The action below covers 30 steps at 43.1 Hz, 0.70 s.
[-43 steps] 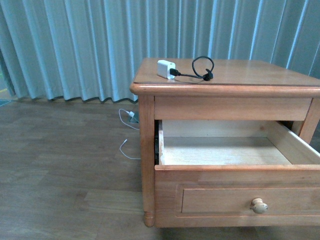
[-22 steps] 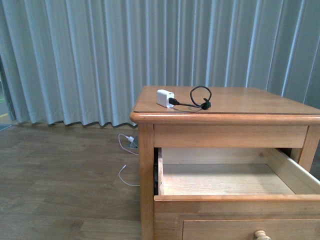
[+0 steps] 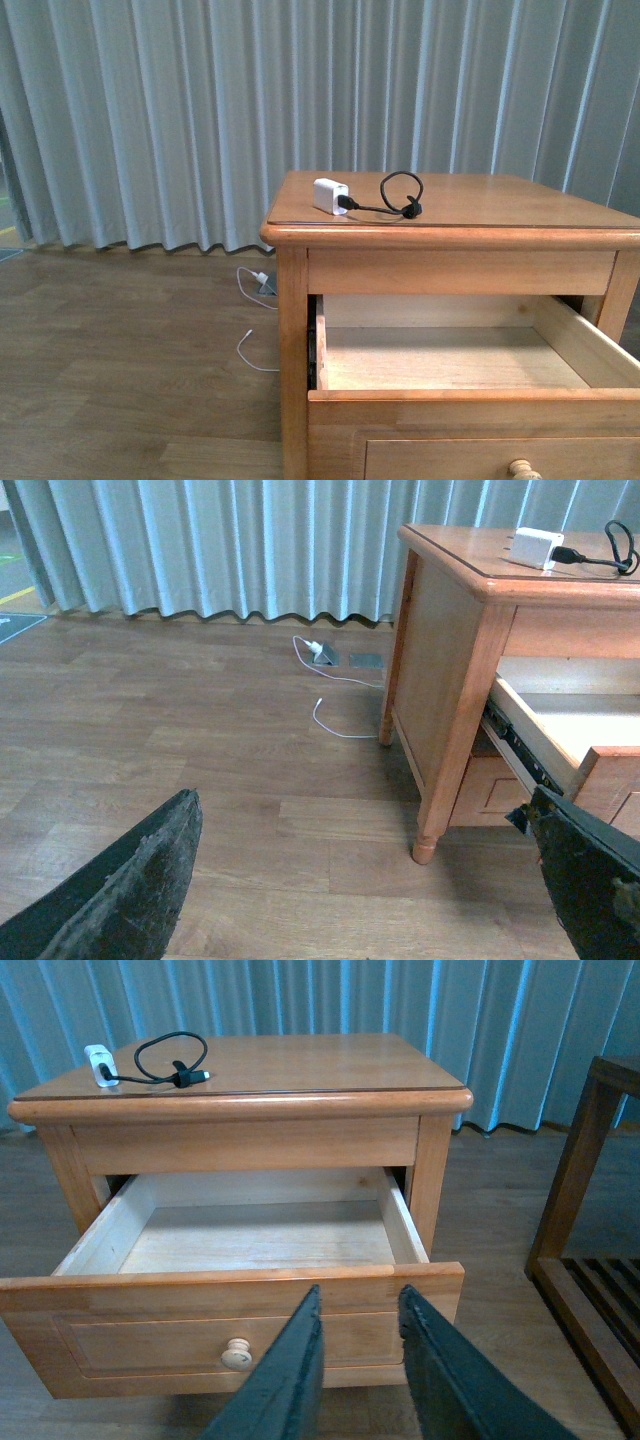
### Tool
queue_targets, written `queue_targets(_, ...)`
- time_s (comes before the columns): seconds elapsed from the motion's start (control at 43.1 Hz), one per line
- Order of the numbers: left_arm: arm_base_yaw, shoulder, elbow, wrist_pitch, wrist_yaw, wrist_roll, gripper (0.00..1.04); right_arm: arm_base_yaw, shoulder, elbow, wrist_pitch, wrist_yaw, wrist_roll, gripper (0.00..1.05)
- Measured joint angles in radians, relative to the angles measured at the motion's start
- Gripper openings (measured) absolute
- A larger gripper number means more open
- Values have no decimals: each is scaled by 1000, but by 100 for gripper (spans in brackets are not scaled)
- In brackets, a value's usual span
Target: Put charger into drawer
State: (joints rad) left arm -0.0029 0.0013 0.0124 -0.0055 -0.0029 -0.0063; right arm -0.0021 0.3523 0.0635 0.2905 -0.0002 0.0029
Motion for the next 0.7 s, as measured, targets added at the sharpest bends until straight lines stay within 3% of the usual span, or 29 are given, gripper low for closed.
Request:
queue_targets(0.324, 0, 0, 0, 0, 0, 0, 99, 0, 0, 0, -1, 0, 0, 83)
queue_targets(0.394, 0, 0, 0, 0, 0, 0, 99, 0, 0, 0, -1, 0, 1, 99)
queue_targets(0.44, -1, 0, 0, 0, -6, 0, 99, 0, 0, 0, -1, 0, 0, 96)
queue_targets(0.51, -105, 63, 0, 32, -294, -51, 99, 0, 0, 0, -1, 0, 0, 97)
queue_targets(0.556, -167, 138, 4, 63, -417, -63, 99, 0, 0, 0, -1, 0, 0, 97)
queue_targets(0.626, -225, 286, 35, 117, -459, -73, 99, 0, 0, 0, -1, 0, 0, 97)
queue_targets(0.695, -254, 449, 100, 175, -427, -76, 99, 0, 0, 0, -1, 0, 0, 97)
